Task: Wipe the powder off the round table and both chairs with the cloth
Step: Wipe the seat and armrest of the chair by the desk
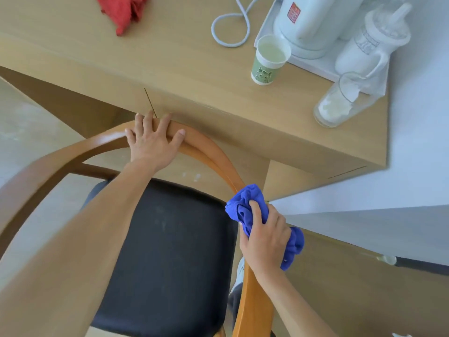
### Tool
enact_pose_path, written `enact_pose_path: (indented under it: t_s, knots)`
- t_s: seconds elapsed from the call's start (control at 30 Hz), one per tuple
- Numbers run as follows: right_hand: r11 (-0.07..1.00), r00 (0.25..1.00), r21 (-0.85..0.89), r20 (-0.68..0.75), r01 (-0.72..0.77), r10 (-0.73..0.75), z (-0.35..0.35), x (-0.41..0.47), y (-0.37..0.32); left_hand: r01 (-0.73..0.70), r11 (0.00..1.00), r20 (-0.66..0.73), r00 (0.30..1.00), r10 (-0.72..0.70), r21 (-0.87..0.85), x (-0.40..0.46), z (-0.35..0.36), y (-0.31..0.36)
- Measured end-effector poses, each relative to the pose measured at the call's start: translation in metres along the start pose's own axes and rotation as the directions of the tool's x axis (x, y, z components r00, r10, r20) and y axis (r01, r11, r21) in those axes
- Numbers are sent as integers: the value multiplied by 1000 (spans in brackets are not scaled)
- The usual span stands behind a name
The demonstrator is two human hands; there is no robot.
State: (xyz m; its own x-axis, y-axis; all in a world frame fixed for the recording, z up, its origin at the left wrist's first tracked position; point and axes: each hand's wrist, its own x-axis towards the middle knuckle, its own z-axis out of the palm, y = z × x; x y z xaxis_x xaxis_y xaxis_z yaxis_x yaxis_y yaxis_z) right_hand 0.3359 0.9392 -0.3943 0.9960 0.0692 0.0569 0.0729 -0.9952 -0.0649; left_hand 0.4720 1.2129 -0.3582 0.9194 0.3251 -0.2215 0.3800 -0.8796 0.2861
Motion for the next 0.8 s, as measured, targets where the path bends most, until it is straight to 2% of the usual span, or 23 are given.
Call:
enact_pose_path:
  t_s: [0.2, 0.33, 0.43, 0.5, 0.63, 0.73, 0.8]
  knots:
    - [985, 985, 29, -17, -169, 170, 6, 29, -34, 7, 999, 11, 1000, -7, -32, 0, -3, 1]
    - [982, 983, 61, -23, -181, 183, 11, 61, -73, -2, 999, 17, 1000, 3, -35, 0, -4, 2]
    - [967, 978, 163, -39, -197, 206, 12, 81, -111, 9, 997, 25, 1000, -8, -71, 0, -6, 0]
    - [964, 983, 221, -76, -148, 168, 11, 94, -134, 23, 992, 23, 1000, -20, -123, -1, -7, 0]
    - [970, 977, 199, -192, 136, -97, 4, 119, -160, 48, 973, 64, 997, -34, -228, -1, -14, -5]
    - [949, 948, 154, -208, 275, -241, 1, 128, -143, 61, 957, 109, 994, -31, -285, 2, -22, -16]
    - [942, 943, 154, -196, 300, -268, 2, 127, -120, 65, 951, 129, 991, -27, -304, 2, -26, -20]
